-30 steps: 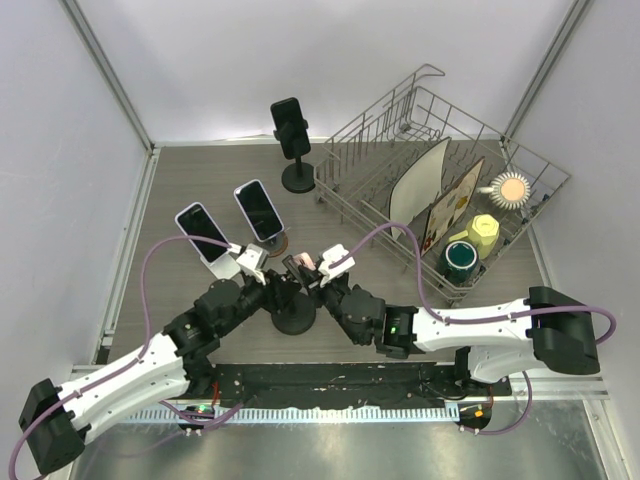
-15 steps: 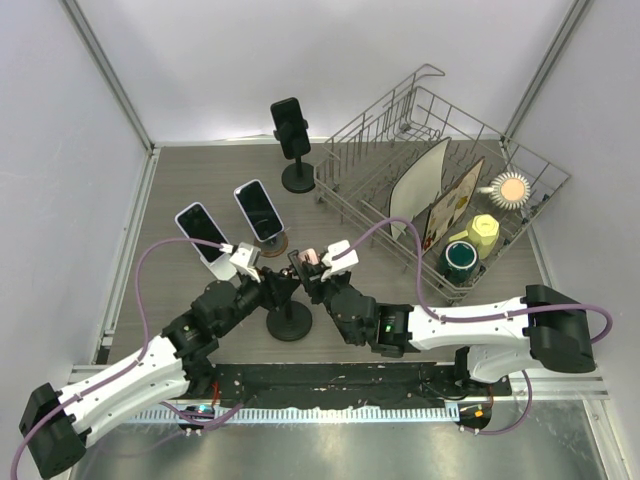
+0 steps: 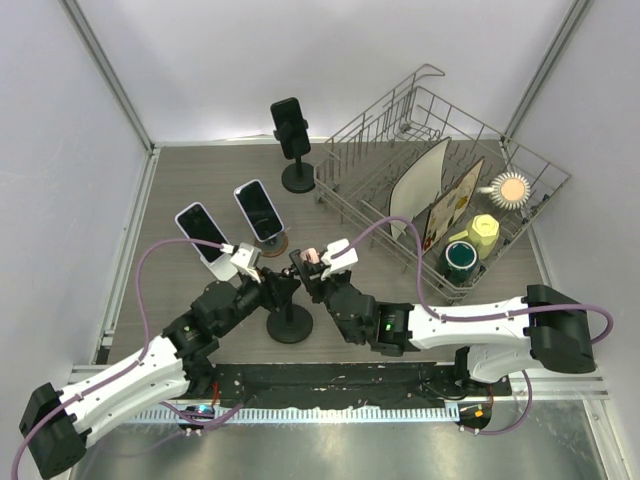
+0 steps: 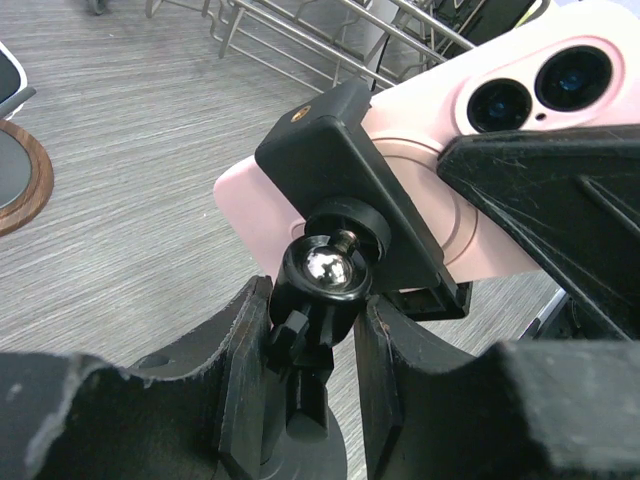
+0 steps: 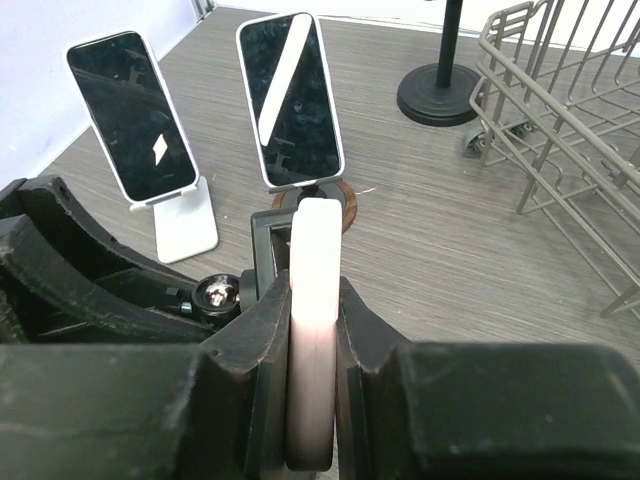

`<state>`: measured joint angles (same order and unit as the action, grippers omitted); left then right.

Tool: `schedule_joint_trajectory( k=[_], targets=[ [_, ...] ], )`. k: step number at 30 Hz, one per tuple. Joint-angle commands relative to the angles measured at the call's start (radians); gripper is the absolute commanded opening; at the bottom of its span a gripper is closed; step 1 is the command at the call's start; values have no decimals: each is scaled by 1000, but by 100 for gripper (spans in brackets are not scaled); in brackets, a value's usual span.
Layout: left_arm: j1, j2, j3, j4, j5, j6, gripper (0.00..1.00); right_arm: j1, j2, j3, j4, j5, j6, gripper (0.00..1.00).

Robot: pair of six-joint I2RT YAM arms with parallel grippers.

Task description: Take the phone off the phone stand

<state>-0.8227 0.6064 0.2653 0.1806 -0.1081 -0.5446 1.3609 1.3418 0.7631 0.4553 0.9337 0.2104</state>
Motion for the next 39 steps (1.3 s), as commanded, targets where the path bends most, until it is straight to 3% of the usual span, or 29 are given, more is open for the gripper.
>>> schedule_joint_trajectory(
  k=[1, 13, 19, 20, 21, 23, 24, 27, 31, 39],
  targets=[
    [8, -5, 0, -47, -97, 28, 0, -82, -43, 34, -139, 269, -3, 1],
    [-53, -16, -14, -1, -77, 69, 0, -131, -33, 59, -245, 318, 52, 1],
    [-76, 16, -6, 20, -70, 86, 0, -131, -65, 10, -103, 190, -30, 1],
    [-76, 21, 2, 22, -61, 98, 3, -129, -73, -10, -84, 144, -42, 1],
    [-78, 26, 8, 22, -38, 107, 22, -129, -87, -16, -73, 111, -51, 1],
    [-76, 49, 29, 17, -4, 124, 42, -126, -102, -31, -35, 35, -94, 1],
    [-76, 56, 40, 14, 30, 136, 59, -126, -118, -34, -29, 8, -106, 1],
    [-76, 88, 87, -13, 56, 161, 81, -121, -138, -48, -3, -74, -152, 1],
    [-76, 127, 147, -52, 26, 192, 91, -117, -176, -67, 28, -165, -201, 1],
    [-78, 231, 224, -52, 22, 241, 88, -106, -202, -54, -3, -268, -235, 1]
  ],
)
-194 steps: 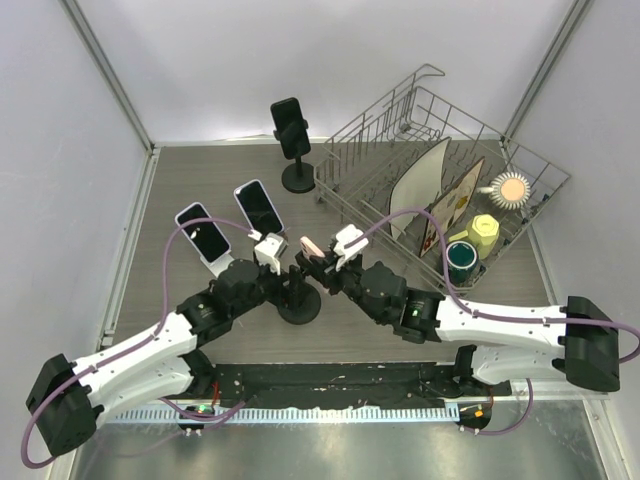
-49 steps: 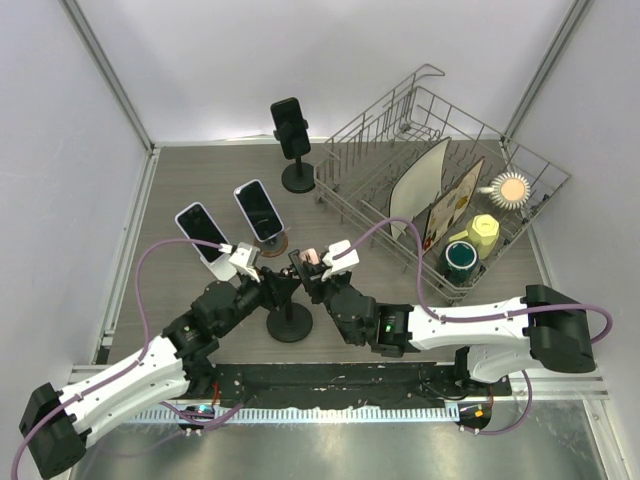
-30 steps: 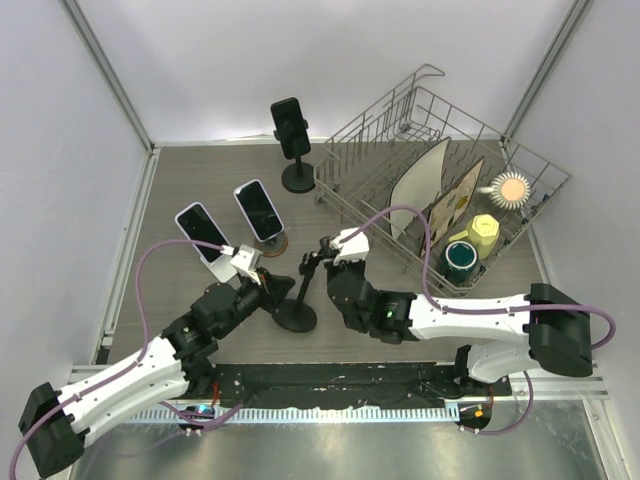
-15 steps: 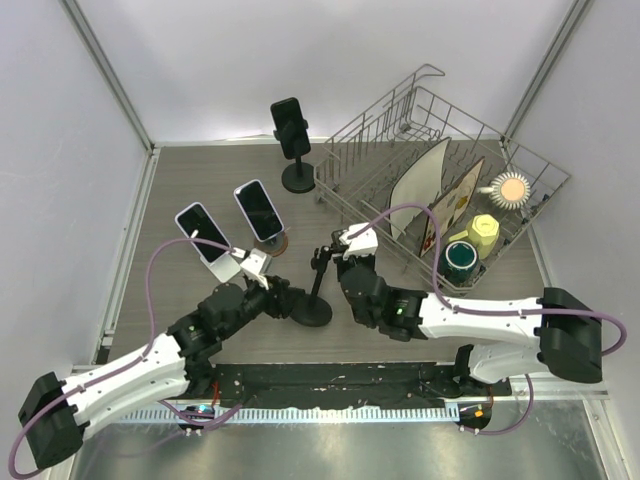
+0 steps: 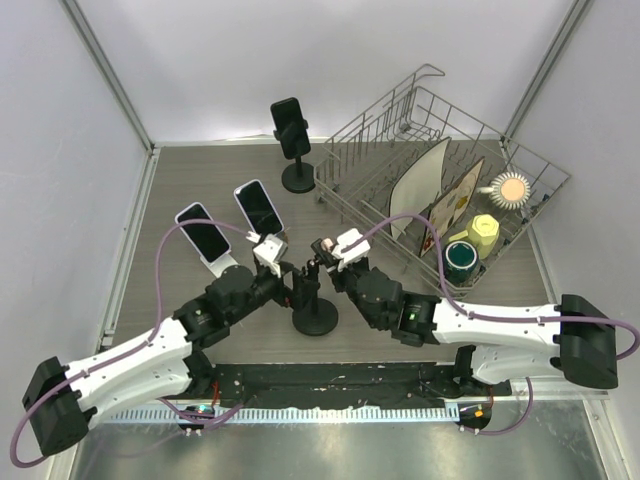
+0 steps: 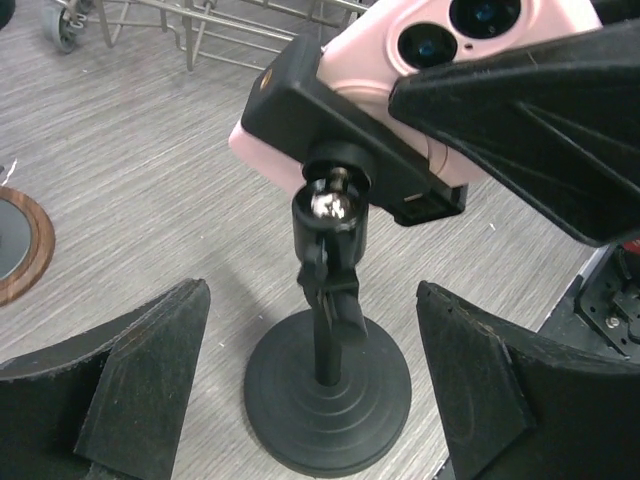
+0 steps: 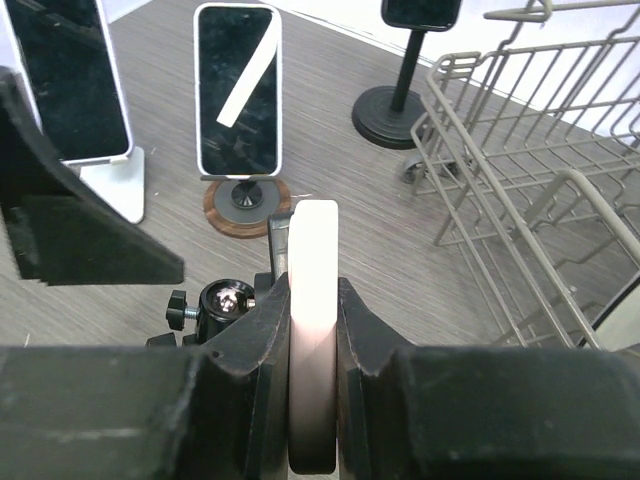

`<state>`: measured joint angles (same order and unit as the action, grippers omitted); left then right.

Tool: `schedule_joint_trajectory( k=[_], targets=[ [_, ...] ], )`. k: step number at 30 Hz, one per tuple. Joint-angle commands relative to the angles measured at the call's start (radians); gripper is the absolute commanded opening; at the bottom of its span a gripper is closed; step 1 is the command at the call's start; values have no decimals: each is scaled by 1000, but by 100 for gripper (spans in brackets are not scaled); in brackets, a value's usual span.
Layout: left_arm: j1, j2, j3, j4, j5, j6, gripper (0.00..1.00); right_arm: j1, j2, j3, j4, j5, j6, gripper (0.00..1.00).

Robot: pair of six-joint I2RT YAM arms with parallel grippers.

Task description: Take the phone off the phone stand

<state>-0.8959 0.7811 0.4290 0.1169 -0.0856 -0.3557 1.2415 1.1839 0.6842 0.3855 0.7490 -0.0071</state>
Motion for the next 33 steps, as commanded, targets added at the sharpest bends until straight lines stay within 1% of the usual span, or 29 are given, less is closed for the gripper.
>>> schedule_joint_trajectory(
  k=[1, 2, 3, 7, 10, 11, 13, 14, 15, 16, 17, 18, 22, 24, 25, 26, 28, 30, 31, 32, 33],
  targets=[
    [-3, 75, 82, 12, 7, 60, 86, 15, -41, 28, 56, -95, -17, 1],
    [-3, 93, 91, 10, 17, 75, 82, 19, -41, 32, 50, -102, -17, 1],
    [-3, 130, 100, 9, 23, 86, 81, 22, -40, 34, 47, -109, -17, 1],
    [-3, 196, 154, -16, 46, 121, 73, 32, -44, 41, 17, -140, -33, 1],
    [-3, 230, 174, -25, 72, 135, 63, 39, -56, 46, -8, -168, -34, 1],
    [-5, 236, 175, -25, 75, 135, 51, 39, -61, 44, -11, -169, -31, 1],
    [-3, 244, 175, -25, 83, 136, 39, 41, -73, 48, -40, -168, -24, 1],
    [-3, 245, 175, -26, 83, 139, 25, 42, -76, 61, -62, -166, -18, 1],
    [-5, 245, 174, -28, 83, 141, 20, 42, -75, 75, -91, -163, -4, 1],
    [-3, 244, 171, -33, 83, 149, 14, 42, -73, 90, -161, -165, 4, 1],
    [-5, 235, 168, -40, 75, 152, 2, 42, -73, 119, -195, -165, 6, 1],
    [-5, 228, 166, -45, 66, 155, 0, 41, -73, 132, -226, -163, 42, 1],
    [-3, 190, 142, -63, 6, 175, 0, 42, -86, 176, -377, -126, 127, 1],
    [-6, 170, 133, -69, -34, 188, 0, 42, -63, 241, -479, -103, 162, 1],
    [-8, 162, 123, -71, -46, 190, 0, 42, -46, 270, -579, -83, 194, 1],
    [-9, 158, 119, -71, -57, 195, 0, 42, -32, 320, -623, -73, 209, 1],
    [-15, 141, 106, -62, -68, 195, 0, 42, -9, 345, -681, -54, 242, 1],
    [-20, 133, 91, -48, -56, 187, 0, 42, -29, 319, -653, -46, 243, 1],
    [-23, 130, 85, -27, -46, 181, 0, 42, -39, 298, -580, -51, 239, 3],
    [-23, 129, 80, -17, -37, 173, 0, 42, -50, 261, -547, -68, 230, 9],
    [-24, 129, 71, -8, -23, 155, 0, 42, -67, 249, -484, -82, 225, 18]
  ],
)
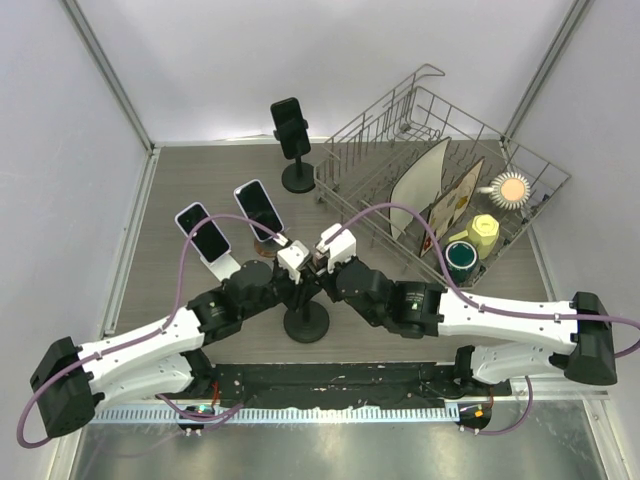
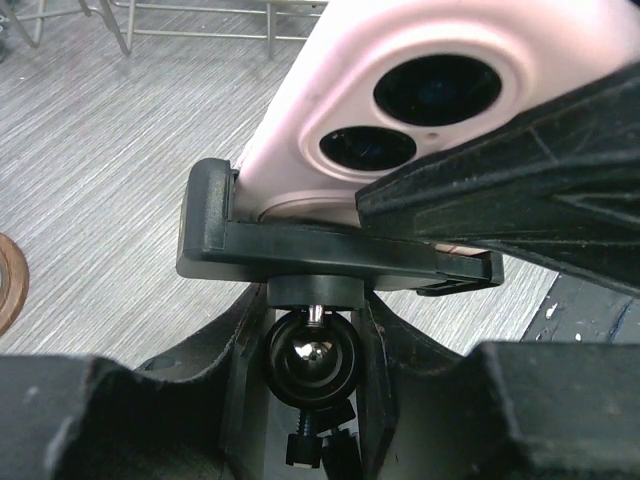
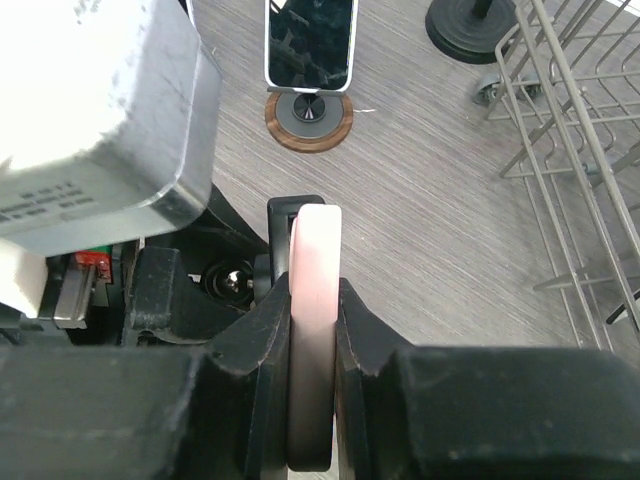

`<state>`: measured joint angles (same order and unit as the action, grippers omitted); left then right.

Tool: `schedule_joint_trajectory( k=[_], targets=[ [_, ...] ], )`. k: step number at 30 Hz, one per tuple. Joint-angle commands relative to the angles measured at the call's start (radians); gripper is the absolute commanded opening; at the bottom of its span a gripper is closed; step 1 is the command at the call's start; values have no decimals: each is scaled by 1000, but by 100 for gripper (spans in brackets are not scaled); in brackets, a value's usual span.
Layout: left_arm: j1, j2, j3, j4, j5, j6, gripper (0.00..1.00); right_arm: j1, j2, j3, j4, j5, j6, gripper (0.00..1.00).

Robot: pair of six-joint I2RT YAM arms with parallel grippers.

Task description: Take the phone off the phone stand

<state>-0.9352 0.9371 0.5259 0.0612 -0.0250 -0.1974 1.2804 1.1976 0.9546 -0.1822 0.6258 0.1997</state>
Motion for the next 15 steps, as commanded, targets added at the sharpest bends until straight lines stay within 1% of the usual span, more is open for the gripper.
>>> schedule_joint_trajectory(
  k=[1, 2, 3, 5, 6, 8, 9, 10, 15],
  targets=[
    [12, -27, -30, 63, -78, -11, 0, 4, -88, -46, 117, 29, 11, 23],
    [9, -29, -33, 71, -73, -20, 0, 4, -95, -62, 151, 14, -9, 28],
    [9, -30, -43, 78, -67, -39, 0, 4, -101, -79, 233, 6, -23, 37],
    [4, -37, -53, 106, -66, -56, 0, 4, -122, -134, 317, 2, -60, 43],
    [1, -38, -64, 114, -67, -74, 0, 4, -130, -152, 399, -3, -69, 48],
    [3, -41, -75, 146, -72, -94, 0, 4, -145, -203, 473, -11, -92, 51],
    [1, -40, -79, 153, -70, -105, 0, 4, -147, -218, 543, -17, -118, 52],
    [1, -37, -79, 167, -66, -120, 0, 4, -145, -240, 568, -20, -132, 53],
    [1, -29, -84, 196, -44, -157, 0, 4, -124, -284, 693, -38, -194, 53]
  ],
)
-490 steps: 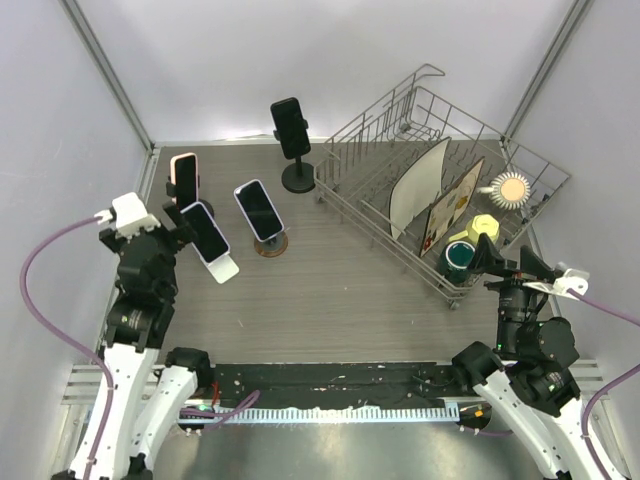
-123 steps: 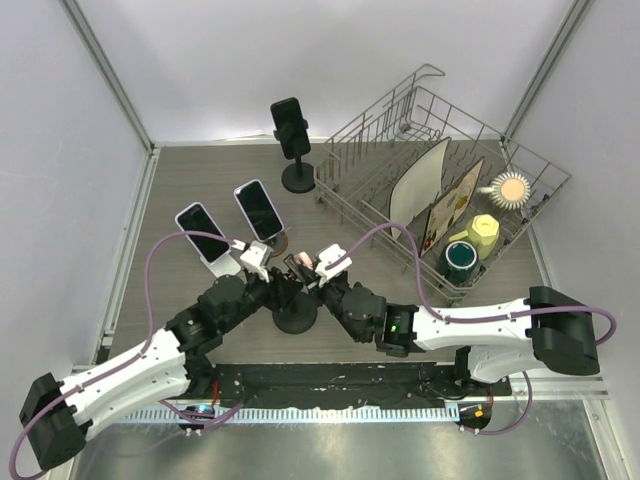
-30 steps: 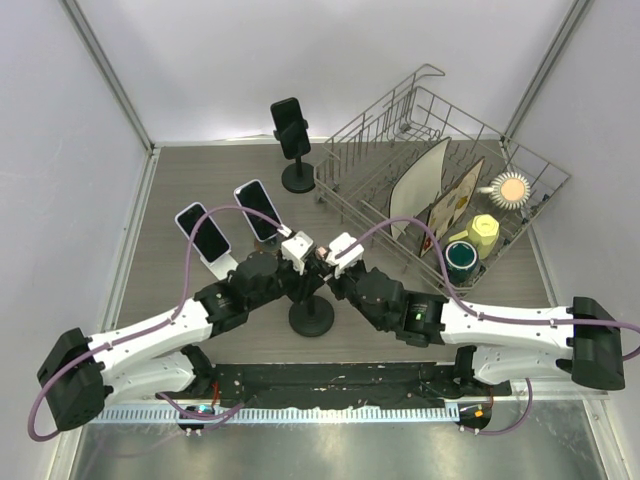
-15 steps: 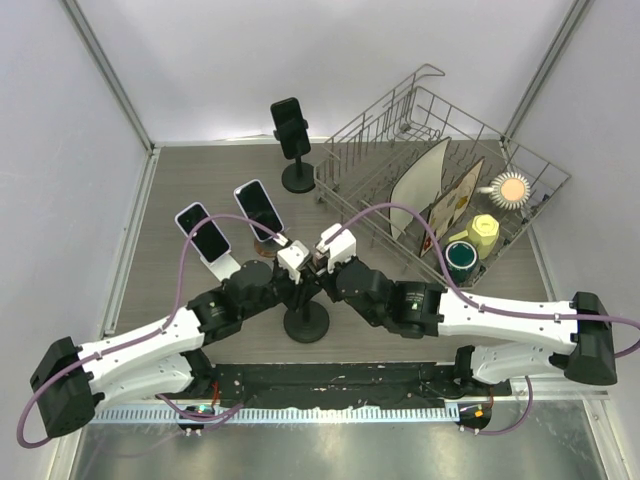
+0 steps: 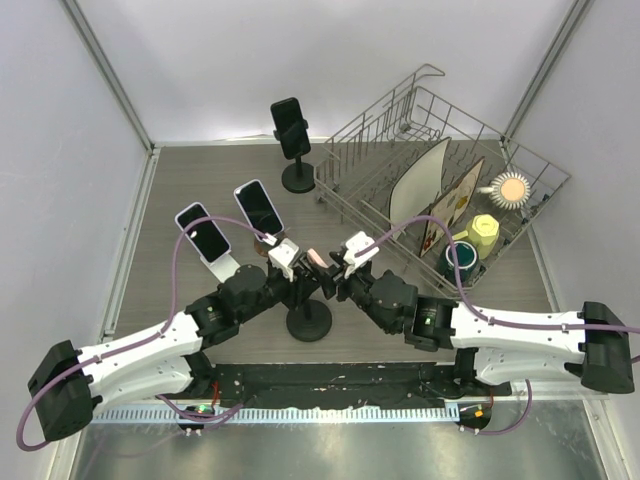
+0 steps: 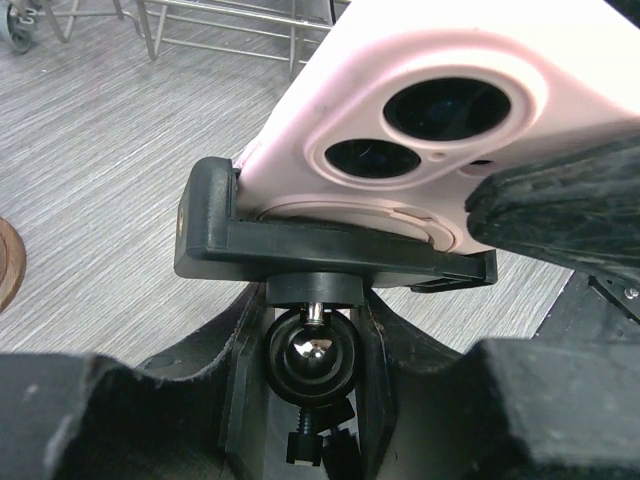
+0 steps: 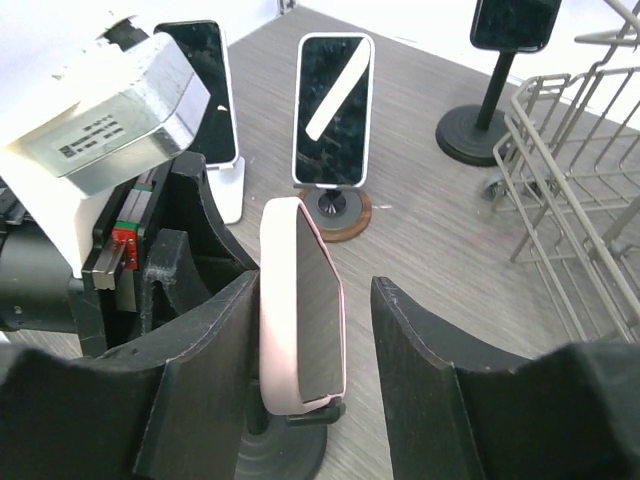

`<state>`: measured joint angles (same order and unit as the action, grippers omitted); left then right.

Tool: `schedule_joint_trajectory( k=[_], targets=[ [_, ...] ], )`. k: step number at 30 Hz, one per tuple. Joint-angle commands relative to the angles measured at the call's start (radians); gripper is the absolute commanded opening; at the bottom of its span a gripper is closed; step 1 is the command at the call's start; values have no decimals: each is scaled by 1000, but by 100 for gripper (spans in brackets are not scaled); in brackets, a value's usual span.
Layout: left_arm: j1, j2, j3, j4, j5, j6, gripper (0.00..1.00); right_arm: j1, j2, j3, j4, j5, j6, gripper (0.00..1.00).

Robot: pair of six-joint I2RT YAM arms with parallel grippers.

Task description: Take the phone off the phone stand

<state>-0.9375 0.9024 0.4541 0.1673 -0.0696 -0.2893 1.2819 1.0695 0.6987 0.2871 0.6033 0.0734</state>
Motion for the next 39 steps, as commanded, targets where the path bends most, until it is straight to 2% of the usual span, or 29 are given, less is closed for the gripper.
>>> schedule_joint_trajectory(
  k=[1, 3, 13, 17, 31, 34, 35, 38, 39],
  targets=[
    [3, 4, -11, 100, 5, -70, 0, 2, 6, -53, 247, -23, -93, 54],
    [2, 3, -17, 113, 16, -86, 0, 0, 17, -79, 315, -25, -112, 54],
    [3, -10, -25, 136, 53, -120, 0, -18, 87, -117, 428, -66, -147, 53],
    [2, -13, -26, 136, 62, -123, 0, -23, 106, -120, 472, -62, -152, 47],
    [0, -40, -34, 136, 65, -126, 0, -53, 170, -117, 501, -99, -149, 41],
    [2, -36, -32, 135, 56, -119, 0, -53, 168, -107, 482, -105, -147, 28],
    [2, -36, -35, 133, 48, -116, 0, -53, 167, -102, 471, -108, -147, 16],
    [0, -39, -38, 117, -13, -97, 0, -52, 152, -79, 384, -109, -133, 1],
    [0, -39, -40, 117, -39, -91, 0, -50, 147, -71, 365, -112, -130, 1]
  ],
)
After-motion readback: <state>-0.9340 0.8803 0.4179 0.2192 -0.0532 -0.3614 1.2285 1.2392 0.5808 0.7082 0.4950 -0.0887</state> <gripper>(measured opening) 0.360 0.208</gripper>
